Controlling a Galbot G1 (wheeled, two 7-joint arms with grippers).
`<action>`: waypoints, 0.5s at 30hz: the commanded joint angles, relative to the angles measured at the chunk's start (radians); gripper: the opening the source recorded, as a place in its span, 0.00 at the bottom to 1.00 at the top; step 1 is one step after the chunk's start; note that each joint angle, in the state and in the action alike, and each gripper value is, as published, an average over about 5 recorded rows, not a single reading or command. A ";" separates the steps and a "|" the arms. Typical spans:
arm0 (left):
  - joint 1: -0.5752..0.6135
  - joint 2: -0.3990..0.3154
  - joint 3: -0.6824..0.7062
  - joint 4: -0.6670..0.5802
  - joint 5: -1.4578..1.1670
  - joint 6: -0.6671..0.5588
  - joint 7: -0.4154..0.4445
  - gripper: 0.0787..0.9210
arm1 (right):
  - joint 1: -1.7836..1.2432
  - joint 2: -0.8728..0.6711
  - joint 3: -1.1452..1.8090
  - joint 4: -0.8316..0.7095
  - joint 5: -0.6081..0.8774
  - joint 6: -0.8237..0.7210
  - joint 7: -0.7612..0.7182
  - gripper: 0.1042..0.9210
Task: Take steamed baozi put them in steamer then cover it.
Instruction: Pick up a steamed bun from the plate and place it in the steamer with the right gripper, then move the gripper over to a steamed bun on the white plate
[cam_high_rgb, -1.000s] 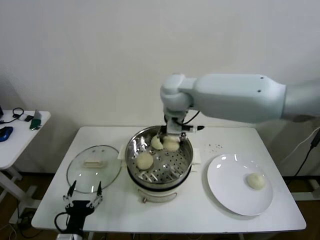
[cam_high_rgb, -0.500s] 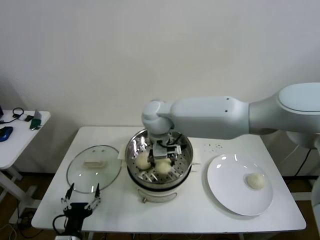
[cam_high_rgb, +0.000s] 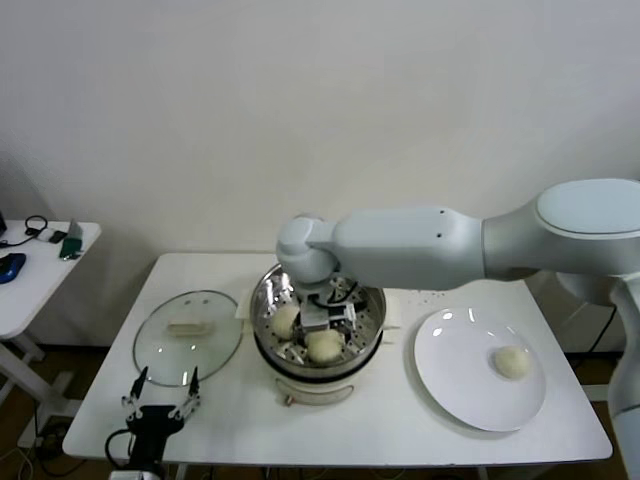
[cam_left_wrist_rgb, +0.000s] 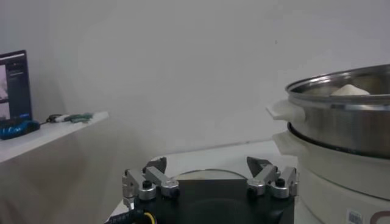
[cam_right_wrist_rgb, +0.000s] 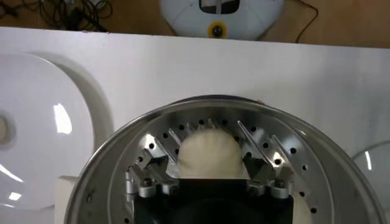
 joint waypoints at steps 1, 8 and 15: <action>-0.001 0.001 -0.001 -0.002 -0.001 0.000 0.000 0.88 | 0.015 -0.019 0.027 -0.003 -0.015 0.009 -0.020 0.88; -0.012 0.002 0.001 0.000 0.002 0.002 -0.001 0.88 | 0.096 -0.142 0.076 -0.021 0.002 -0.009 -0.012 0.88; -0.015 0.004 0.003 0.001 -0.001 -0.002 -0.001 0.88 | 0.154 -0.335 0.039 -0.107 0.189 -0.202 0.071 0.88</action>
